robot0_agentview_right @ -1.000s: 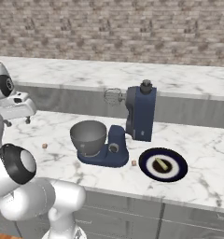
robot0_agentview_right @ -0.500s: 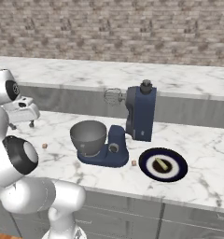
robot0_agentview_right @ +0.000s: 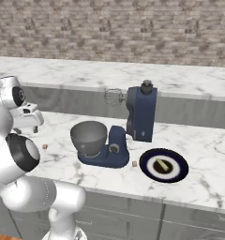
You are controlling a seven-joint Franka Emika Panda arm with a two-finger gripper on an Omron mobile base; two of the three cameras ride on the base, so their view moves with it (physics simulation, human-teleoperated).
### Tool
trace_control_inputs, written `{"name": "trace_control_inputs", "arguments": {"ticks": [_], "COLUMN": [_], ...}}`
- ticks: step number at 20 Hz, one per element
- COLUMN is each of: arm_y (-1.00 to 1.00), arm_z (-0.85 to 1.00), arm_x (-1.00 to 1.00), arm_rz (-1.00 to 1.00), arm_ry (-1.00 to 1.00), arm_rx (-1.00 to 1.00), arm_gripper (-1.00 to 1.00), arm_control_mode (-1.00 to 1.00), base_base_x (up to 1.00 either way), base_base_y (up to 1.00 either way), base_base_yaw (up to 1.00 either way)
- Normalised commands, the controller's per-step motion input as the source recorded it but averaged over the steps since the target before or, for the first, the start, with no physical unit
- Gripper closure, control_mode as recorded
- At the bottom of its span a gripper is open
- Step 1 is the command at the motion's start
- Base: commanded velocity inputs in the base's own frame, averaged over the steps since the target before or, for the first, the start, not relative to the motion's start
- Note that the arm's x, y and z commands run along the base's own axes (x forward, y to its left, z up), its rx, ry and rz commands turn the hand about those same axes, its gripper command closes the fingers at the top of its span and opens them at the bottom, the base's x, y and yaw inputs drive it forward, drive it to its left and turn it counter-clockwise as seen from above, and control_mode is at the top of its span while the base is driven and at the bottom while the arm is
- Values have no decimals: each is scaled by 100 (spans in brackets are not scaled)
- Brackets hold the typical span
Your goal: Add butter and sugar cubes to the stand mixer bowl and then turn on the stand mixer to begin making frosting.
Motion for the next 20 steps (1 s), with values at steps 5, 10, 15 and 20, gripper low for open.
{"name": "trace_control_inputs", "arguments": {"ticks": [5,10,15,20], "arm_y": [-14,-9,0,0], "arm_z": [-28,-26,-23,-17], "arm_x": [0,0,1,11], "arm_rz": [-8,-7,-4,-3], "arm_ry": [-1,-1,0,0], "arm_rx": [0,0,0,0], "arm_gripper": [-100,-100,-100,-100], "arm_control_mode": [-100,-100,-100,-100], "base_base_x": [0,0,0,0], "base_base_y": [0,0,0,0], "base_base_yaw": [0,0,0,0]}}
